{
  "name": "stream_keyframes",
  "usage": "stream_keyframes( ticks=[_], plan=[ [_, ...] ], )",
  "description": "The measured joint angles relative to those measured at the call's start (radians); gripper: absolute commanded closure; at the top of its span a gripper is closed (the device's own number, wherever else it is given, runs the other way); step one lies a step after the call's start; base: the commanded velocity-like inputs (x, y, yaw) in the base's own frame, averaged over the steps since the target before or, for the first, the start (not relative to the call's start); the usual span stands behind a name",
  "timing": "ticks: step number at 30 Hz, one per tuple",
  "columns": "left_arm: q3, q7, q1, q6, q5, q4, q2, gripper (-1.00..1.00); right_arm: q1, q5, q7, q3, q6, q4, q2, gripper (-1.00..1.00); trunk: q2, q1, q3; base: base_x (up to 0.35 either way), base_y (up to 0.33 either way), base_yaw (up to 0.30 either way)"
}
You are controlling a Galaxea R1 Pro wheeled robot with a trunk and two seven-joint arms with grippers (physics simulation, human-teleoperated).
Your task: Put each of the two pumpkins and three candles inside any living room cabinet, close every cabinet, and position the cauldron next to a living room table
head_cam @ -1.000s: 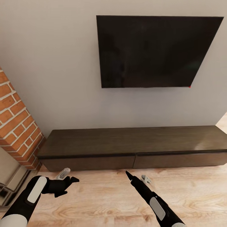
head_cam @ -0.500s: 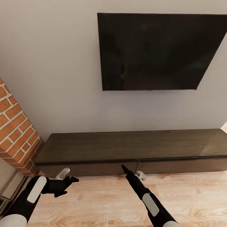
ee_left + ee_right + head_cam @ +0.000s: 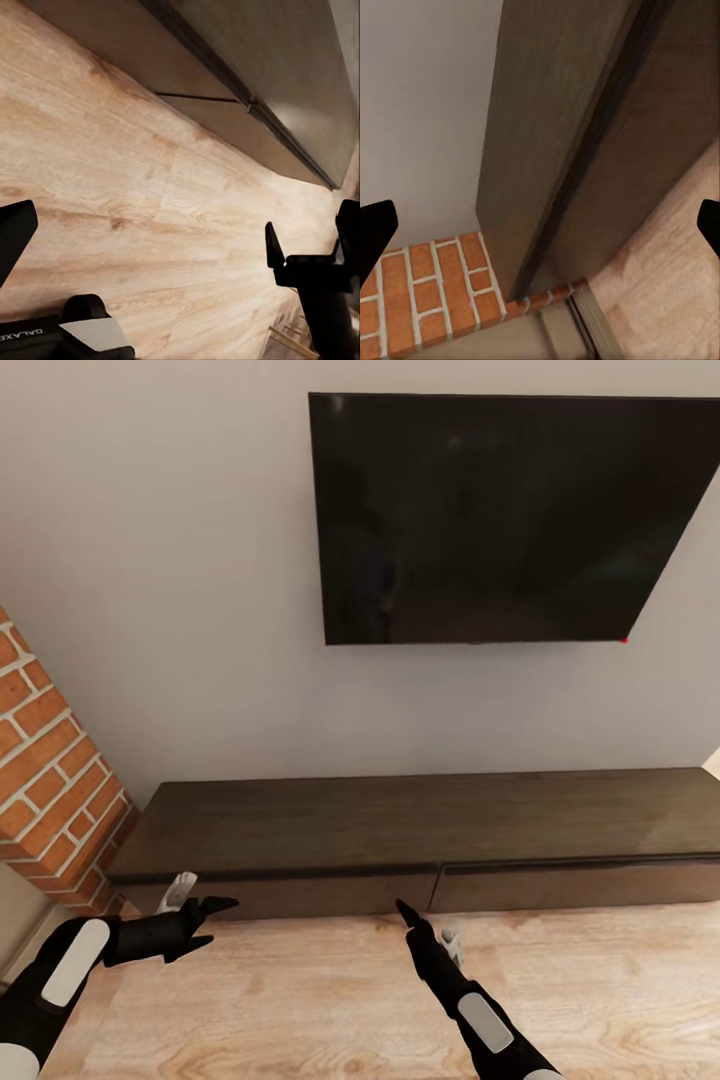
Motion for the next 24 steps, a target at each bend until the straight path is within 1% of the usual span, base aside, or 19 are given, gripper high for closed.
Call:
stream_keyframes(
  ticks=[3,5,8,9,10,11,12,13,14,15,17,20,24],
  plan=[
    [0.0,-0.01,0.001,0.0,0.0,0.0,0.001,-1.0,0.0,-0.002,-0.001,-0.006,-0.002,0.001,0.002,-1.0,-0.021,0.012,-0.009,0.0,0.0,0.0],
    [-0.001,-0.016,0.008,0.0,-0.001,0.0,0.002,-1.0,0.0,-0.003,-0.001,-0.042,-0.005,0.001,0.005,-1.0,-0.035,0.019,-0.016,0.0,0.0,0.0],
    [-0.001,-0.022,0.018,0.0,0.008,0.0,0.002,-1.0,0.001,-0.005,0.001,-0.113,-0.006,0.001,0.006,-1.0,-0.056,0.031,-0.025,0.0,0.0,0.0],
    [-0.002,-0.027,0.019,0.0,0.011,0.0,0.002,-1.0,0.001,-0.005,0.001,-0.126,-0.006,0.001,0.006,-1.0,-0.063,0.035,-0.028,0.0,0.0,0.0],
    [-0.002,-0.059,0.022,0.0,0.02,0.0,0.002,-1.0,0.001,-0.005,0.004,-0.159,-0.008,0.001,0.007,-1.0,-0.07,0.038,-0.031,0.0,0.0,0.0],
    [-0.003,-0.086,0.025,0.0,0.022,0.0,0.002,-1.0,0.001,-0.006,0.005,-0.177,-0.01,0.001,0.007,-1.0,-0.077,0.042,-0.034,0.0,0.0,0.0],
    [-0.003,-0.103,0.028,0.0,0.023,0.0,0.002,-1.0,0.001,-0.006,0.006,-0.183,-0.014,0.001,0.007,-1.0,-0.084,0.046,-0.038,0.0,0.0,0.0],
    [-0.003,-0.15,0.037,0.0,0.025,0.0,0.002,-1.0,0.002,-0.007,0.009,-0.197,-0.032,0.001,0.008,-1.0,-0.091,0.05,-0.041,0.0,0.0,0.0],
    [-0.003,-0.178,0.041,0.0,0.025,0.0,0.002,-1.0,0.002,-0.008,0.01,-0.203,-0.052,0.001,0.008,-1.0,-0.098,0.054,-0.044,0.0,0.0,0.0],
    [-0.004,-0.189,0.042,0.0,0.024,0.0,0.003,-1.0,0.002,-0.01,0.011,-0.205,-0.063,0.001,0.009,-1.0,-0.105,0.057,-0.047,0.0,0.0,0.0],
    [-0.004,-0.217,0.045,0.0,0.022,0.0,0.006,-1.0,0.003,-0.027,0.015,-0.211,-0.099,0.001,0.012,-1.0,-0.119,0.065,-0.053,0.0,0.0,0.0],
    [-0.004,-0.229,0.048,0.0,0.023,0.0,0.011,-1.0,0.003,-0.045,0.017,-0.21,-0.113,0.0,0.018,-1.0,-0.14,0.077,-0.063,0.0,0.0,0.0],
    [-0.005,-0.234,0.049,0.0,0.024,0.0,0.019,-1.0,0.0,-0.04,0.007,-0.203,-0.112,-0.002,0.02,-1.0,-0.168,0.092,-0.075,0.0,0.0,0.0]
  ],
)
